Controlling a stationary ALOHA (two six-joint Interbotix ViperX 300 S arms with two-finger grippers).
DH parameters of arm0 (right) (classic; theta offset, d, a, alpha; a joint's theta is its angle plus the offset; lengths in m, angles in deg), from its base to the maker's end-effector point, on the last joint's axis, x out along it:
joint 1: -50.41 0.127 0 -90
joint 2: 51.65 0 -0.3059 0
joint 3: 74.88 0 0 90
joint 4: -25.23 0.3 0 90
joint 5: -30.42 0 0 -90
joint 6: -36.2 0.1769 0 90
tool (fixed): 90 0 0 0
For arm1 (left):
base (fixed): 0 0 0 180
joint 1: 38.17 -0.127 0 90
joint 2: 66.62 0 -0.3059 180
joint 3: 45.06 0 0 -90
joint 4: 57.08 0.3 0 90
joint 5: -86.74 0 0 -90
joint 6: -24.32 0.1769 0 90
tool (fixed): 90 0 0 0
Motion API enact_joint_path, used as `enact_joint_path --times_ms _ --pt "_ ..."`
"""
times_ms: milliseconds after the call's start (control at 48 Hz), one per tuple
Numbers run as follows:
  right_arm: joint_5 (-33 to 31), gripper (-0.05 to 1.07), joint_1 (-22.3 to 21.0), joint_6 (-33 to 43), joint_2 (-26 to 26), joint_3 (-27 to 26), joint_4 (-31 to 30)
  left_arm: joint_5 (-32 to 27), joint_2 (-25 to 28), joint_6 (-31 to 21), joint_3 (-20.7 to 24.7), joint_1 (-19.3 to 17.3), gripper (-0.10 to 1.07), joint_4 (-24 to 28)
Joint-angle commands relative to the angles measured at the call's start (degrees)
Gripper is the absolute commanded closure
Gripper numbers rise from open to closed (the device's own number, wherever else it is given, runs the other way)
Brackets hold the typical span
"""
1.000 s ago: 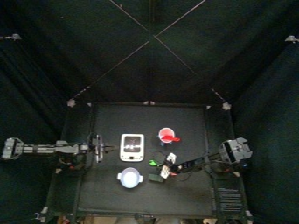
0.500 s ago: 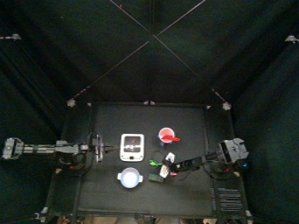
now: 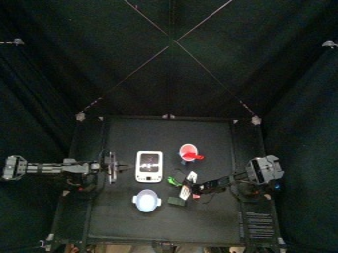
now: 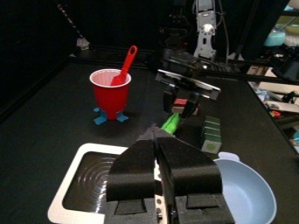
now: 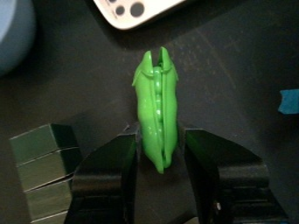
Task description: Grab peas
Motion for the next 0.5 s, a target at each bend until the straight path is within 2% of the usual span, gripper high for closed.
enact_joint_path --times_ms 0,479 --pt "-0.44 0.37 0.09 0.00 -3.78 -0.97 -0.53 0.53 0.18 0.09 0.70 -0.18 0.65 -0.09" --pt "-0.53 0.37 0.18 0.00 -4.48 -0.97 -0.97 0.53 0.18 0.09 0.70 -0.18 0.65 -0.09"
